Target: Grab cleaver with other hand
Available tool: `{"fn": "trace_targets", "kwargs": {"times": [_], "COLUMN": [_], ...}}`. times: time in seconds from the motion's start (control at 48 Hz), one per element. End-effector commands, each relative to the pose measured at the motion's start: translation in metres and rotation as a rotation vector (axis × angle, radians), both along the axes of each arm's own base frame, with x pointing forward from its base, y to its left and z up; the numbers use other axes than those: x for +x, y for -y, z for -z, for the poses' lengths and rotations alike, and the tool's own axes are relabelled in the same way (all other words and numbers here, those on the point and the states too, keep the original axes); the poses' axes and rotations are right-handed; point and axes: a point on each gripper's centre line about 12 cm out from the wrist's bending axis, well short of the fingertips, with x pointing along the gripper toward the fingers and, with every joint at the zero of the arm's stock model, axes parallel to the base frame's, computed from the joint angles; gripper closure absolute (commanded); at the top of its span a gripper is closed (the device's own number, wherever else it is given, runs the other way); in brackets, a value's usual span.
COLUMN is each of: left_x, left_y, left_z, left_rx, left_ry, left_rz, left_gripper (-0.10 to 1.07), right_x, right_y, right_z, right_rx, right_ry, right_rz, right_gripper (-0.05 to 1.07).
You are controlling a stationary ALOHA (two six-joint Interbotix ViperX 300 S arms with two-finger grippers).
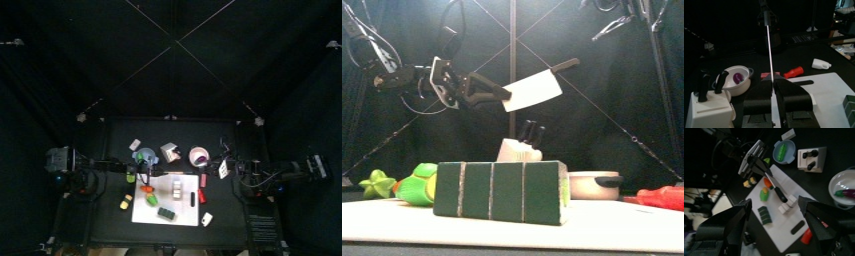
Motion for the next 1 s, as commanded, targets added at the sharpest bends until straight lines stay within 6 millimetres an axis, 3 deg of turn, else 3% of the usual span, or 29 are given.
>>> {"fn": "trace_targets", "kwargs": {"times": [0.0,0.146,0.271,0.479,0.729,0.979], "left_x": [0.000,-0.001,-0.001,-0.003,-0.006,-0.007], "left_y": [-0.001,0.000,0.000,0.000,0.000,0.001], "left_z": [-0.012,-0.012,-0.012,-0.010,-0.010,-0.010], "left_rx": [0.004,0.004,0.005,0.005,0.003,0.003], "left_ry": [0.041,0.041,0.042,0.033,0.033,0.032], "left_rz": [-0.001,-0.001,0.000,0.000,-0.001,0.002], "left_gripper": [0.62,0.62,0.62,0.62,0.62,0.62], "right_x": [0.000,0.001,-0.003,0.006,0.020,0.027], "right_y": [0.002,0.004,0.005,0.003,-0.018,-0.019], "right_z": [0.011,0.045,0.051,0.040,0.062,0.083], "right_rx": [-0.035,0.067,0.128,-0.087,-0.420,-0.440], "right_ry": [-0.006,-0.147,-0.229,-0.087,0.001,-0.061], "right_rz": [-0.022,0.013,0.042,-0.034,-0.239,-0.258], "right_gripper": [0.01,0.01,0.01,0.01,0.01,0.01]}}
